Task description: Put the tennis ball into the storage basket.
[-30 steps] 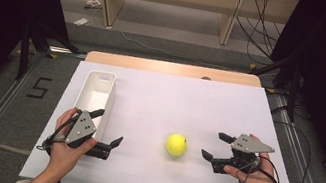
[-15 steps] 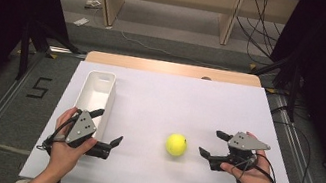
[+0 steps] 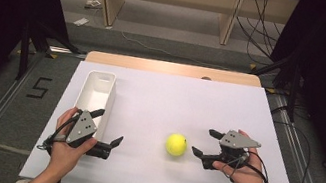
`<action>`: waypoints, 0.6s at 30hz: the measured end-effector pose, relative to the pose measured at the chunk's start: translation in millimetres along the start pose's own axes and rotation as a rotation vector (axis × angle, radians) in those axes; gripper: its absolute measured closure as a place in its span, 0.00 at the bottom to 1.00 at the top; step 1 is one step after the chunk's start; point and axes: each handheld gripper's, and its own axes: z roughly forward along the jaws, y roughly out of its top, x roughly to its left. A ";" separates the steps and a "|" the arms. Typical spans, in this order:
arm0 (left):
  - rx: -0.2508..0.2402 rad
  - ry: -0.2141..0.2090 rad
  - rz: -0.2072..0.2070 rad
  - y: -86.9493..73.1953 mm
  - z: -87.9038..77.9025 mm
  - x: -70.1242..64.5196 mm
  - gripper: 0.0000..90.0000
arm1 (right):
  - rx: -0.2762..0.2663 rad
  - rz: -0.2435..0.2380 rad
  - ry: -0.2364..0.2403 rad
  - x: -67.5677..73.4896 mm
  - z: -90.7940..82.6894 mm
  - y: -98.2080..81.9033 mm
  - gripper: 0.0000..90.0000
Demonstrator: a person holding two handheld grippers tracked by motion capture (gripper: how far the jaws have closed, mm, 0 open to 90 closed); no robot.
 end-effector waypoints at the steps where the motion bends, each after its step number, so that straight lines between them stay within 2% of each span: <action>1: -0.001 0.000 0.001 0.0 -0.1 0.0 0.00 | 0.004 -0.008 -0.002 1.0 2.2 0.7 0.18; 18: -0.002 -0.002 0.004 0.3 -0.2 0.1 0.00 | 0.055 -0.052 0.017 17.6 37.3 8.6 0.17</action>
